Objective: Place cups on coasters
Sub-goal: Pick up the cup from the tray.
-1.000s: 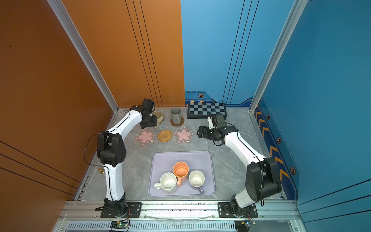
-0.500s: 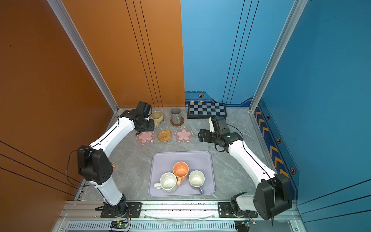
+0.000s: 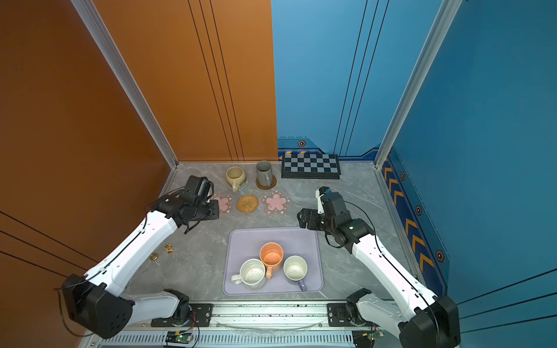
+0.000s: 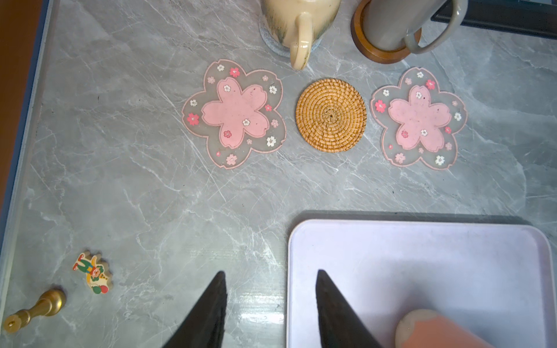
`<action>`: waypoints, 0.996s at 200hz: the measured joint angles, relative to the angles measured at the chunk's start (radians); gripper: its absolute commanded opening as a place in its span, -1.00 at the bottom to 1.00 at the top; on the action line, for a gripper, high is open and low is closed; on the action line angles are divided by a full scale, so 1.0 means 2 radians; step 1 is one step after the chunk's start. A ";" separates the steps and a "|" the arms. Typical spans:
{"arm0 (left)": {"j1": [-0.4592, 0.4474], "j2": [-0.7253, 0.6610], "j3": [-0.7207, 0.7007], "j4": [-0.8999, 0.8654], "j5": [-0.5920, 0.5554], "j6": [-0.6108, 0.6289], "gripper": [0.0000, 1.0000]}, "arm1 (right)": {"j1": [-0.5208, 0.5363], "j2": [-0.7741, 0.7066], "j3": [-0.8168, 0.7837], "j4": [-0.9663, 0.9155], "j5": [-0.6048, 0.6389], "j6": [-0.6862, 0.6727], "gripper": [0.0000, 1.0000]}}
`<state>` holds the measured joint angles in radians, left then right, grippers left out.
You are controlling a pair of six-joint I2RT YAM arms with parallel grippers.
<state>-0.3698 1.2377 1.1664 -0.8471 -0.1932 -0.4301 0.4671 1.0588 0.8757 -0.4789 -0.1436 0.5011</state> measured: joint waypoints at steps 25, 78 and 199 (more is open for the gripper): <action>-0.013 -0.041 -0.043 -0.002 -0.007 -0.014 -0.06 | 0.034 -0.048 -0.041 -0.002 0.025 0.012 0.85; -0.055 -0.082 -0.105 -0.005 -0.020 -0.046 -0.11 | 0.068 -0.133 -0.103 -0.049 0.061 0.054 0.85; -0.146 -0.093 -0.106 -0.040 -0.013 -0.080 -0.17 | 0.125 -0.203 -0.080 -0.185 0.074 0.113 0.82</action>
<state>-0.6621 1.0508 0.9543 -0.9272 -0.2188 -0.5892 0.7170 0.6521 0.7155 -0.8486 0.0048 0.7273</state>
